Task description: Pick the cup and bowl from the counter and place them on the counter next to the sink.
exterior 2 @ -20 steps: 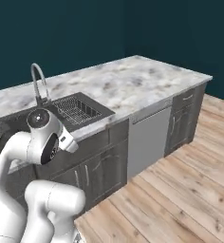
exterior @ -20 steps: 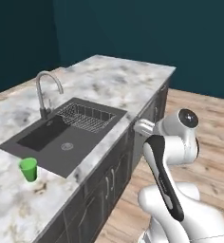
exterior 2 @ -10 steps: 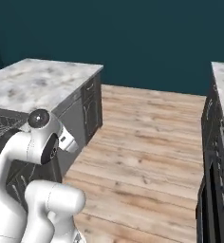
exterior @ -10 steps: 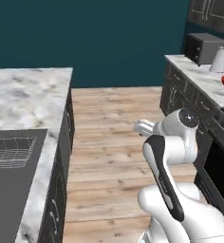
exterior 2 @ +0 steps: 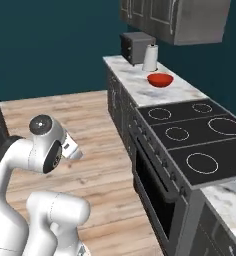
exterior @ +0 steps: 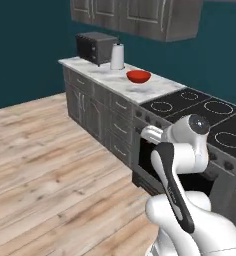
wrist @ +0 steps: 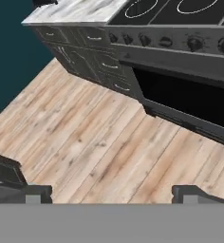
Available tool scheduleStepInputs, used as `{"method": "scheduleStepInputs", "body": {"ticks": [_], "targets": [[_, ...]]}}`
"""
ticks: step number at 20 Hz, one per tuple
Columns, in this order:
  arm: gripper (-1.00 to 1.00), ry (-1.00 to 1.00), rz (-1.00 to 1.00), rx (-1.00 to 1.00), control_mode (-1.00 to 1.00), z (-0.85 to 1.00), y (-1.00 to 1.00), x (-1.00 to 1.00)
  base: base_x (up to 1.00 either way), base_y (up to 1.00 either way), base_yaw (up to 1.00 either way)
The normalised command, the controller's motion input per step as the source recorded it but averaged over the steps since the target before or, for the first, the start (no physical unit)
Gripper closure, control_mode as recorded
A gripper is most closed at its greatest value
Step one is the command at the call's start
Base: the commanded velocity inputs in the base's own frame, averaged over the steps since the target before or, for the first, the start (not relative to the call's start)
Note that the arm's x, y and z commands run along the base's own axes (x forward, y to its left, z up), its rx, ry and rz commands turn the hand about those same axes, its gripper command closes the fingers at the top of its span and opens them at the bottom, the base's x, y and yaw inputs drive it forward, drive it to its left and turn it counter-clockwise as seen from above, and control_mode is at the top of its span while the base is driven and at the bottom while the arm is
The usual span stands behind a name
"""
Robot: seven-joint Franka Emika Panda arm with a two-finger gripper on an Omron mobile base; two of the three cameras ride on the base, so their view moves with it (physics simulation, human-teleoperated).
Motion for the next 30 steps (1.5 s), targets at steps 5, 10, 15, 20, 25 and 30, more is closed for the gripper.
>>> {"method": "scheduleStepInputs", "body": {"ticks": [5, 10, 15, 20, 25, 30], "targets": [[-1.0, 0.0, 0.0, 0.0, 1.0, 0.0, 0.0, 0.0, 0.6, 0.55, -0.67], [-1.0, 0.0, 0.0, 0.0, 1.0, 0.0, 0.0, 0.0, 0.86, 1.0, -0.44], [-1.0, 0.0, 0.0, 0.0, 1.0, 0.0, 0.0, 0.0, 0.7, 1.0, -0.41], [-1.0, 0.0, 0.0, 0.0, 1.0, 0.0, 0.0, 0.0, 0.52, 1.0, -0.39], [-1.0, 0.0, 0.0, 0.0, 1.0, 0.0, 0.0, 0.0, 0.58, 1.0, -0.46], [-1.0, 0.0, 0.0, 0.0, 1.0, 0.0, 0.0, 0.0, 0.59, 0.97, -0.53]]}}
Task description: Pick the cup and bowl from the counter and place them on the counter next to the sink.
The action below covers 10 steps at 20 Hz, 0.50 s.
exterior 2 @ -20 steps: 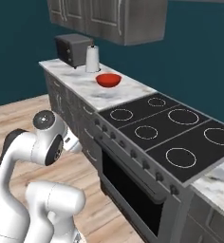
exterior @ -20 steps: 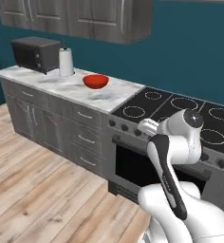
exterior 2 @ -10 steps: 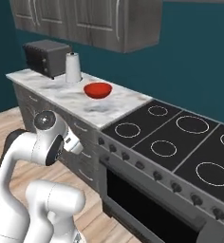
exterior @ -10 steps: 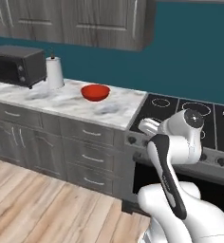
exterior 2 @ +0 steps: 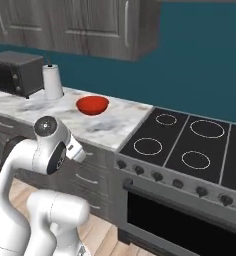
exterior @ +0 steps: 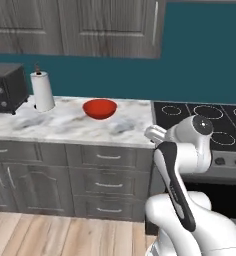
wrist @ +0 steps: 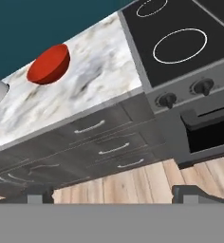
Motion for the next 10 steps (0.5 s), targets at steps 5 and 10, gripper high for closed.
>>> {"method": "scheduleStepInputs", "body": {"ticks": [5, 10], "targets": [[-1.0, 0.0, 0.0, 0.0, 1.0, 0.0, 0.0, 0.0, 0.6, 0.75, -0.63], [-1.0, 0.0, 0.0, 0.0, 1.0, 0.0, 0.0, 0.0, 0.67, 0.51, -0.66]]}}
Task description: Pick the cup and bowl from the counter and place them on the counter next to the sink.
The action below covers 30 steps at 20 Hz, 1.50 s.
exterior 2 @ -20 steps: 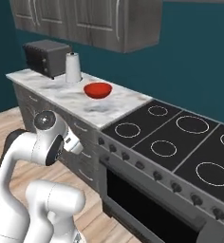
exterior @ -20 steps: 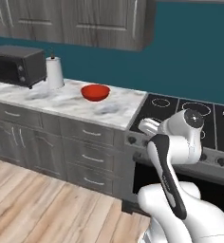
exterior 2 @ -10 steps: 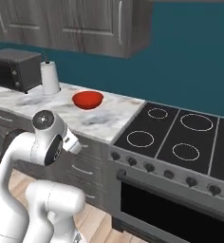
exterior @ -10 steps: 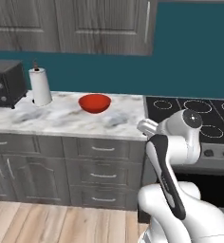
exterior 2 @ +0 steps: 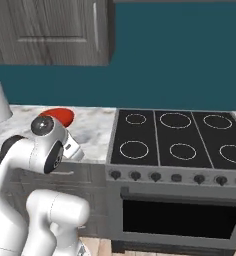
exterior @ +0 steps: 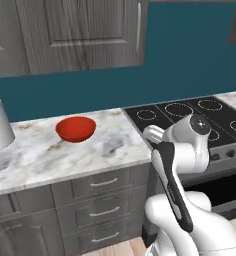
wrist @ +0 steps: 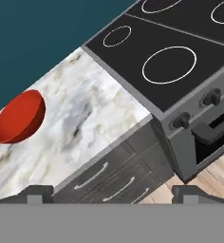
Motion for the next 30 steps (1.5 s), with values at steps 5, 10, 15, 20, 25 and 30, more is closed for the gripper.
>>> {"method": "scheduleStepInputs", "body": {"ticks": [5, 10, 15, 20, 25, 30], "targets": [[-1.0, 0.0, 0.0, 0.0, 1.0, 0.0, 0.0, 0.0, 0.65, 0.5, -0.45], [-1.0, 0.0, 0.0, 0.0, 1.0, 0.0, 0.0, 0.0, 0.38, 0.74, -0.13], [-1.0, 0.0, 0.0, 0.0, 1.0, 0.0, 0.0, 0.0, 0.07, 0.17, 0.0], [-1.0, 0.0, 0.0, 0.0, 1.0, 0.0, 0.0, 0.0, 0.0, 0.0, 0.0], [-1.0, 0.0, 0.0, 0.0, 1.0, 0.0, 0.0, 0.0, 0.0, 0.0, 0.0], [-1.0, 0.0, 0.0, 0.0, 1.0, 0.0, 0.0, 0.0, 0.0, 0.0, 0.0]]}}
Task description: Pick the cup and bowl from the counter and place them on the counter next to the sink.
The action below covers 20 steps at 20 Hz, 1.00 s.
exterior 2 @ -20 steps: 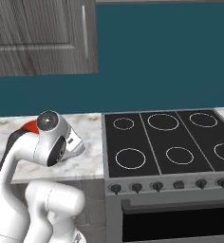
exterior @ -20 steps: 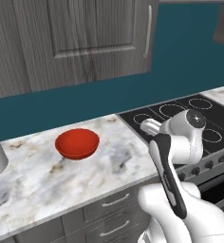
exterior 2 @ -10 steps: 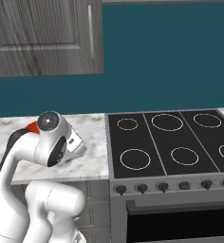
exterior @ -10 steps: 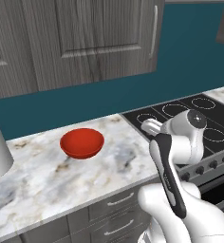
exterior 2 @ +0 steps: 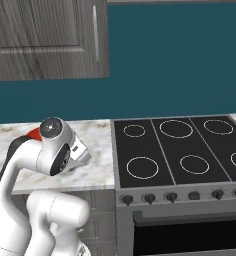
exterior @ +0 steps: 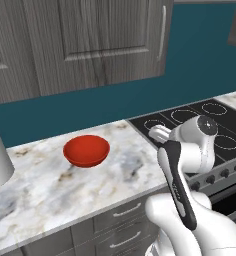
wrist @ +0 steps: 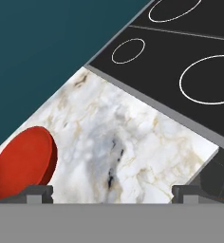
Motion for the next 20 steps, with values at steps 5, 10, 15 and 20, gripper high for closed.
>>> {"method": "scheduleStepInputs", "body": {"ticks": [5, 10, 15, 20], "targets": [[-1.0, 0.0, 0.0, 0.0, -1.0, -0.02, 0.04, 0.0, 0.0, 0.0, 0.0], [-1.0, 0.0, 0.09, 0.0, -1.0, -0.08, 0.44, 0.0, 0.0, 0.0, 0.0], [-1.0, 0.0, 0.22, 0.0, -1.0, -0.21, 0.5, 0.1, 0.0, 0.0, 0.0], [-1.0, 0.0, 0.31, 0.0, -1.0, -0.04, 0.13, 0.23, 0.0, 0.0, 0.0]]}}
